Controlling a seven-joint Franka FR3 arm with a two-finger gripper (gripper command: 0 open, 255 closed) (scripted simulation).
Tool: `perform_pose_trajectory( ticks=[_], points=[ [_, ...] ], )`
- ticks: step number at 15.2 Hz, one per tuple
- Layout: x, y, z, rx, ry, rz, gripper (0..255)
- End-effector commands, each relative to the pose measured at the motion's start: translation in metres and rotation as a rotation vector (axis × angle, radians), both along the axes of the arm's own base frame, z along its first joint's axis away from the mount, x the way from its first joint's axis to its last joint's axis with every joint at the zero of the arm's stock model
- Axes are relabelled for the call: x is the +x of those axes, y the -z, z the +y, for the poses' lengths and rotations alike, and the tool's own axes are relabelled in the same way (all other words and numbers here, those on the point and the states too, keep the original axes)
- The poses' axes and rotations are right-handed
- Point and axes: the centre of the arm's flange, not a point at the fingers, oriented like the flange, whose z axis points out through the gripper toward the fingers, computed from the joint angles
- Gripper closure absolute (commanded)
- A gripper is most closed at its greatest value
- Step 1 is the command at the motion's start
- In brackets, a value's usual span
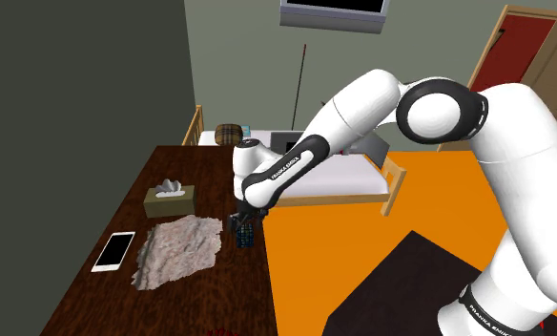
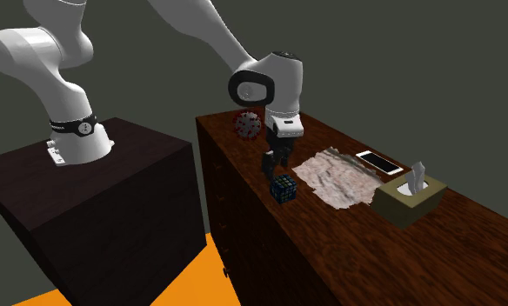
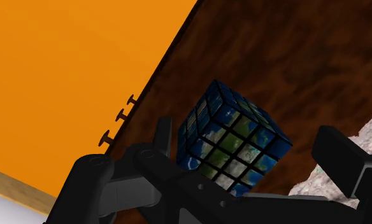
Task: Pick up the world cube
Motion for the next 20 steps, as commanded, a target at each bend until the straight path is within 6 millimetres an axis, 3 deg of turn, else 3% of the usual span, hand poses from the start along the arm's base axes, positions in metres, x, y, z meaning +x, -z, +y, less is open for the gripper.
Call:
perform_pose_trajectory(
  ticks=[1, 9, 10, 20],
  points=[
    [0.007, 0.013, 0.004, 0.000, 0.002, -0.002, 0],
    [0.007, 0.048, 0.004, 0.000, 0.002, -0.002, 0],
    [0.007, 0.048, 0.004, 0.000, 0.002, -0.002, 255],
    [0.007, 0.042, 0.004, 0.000, 0.002, -0.002, 255]
  ],
)
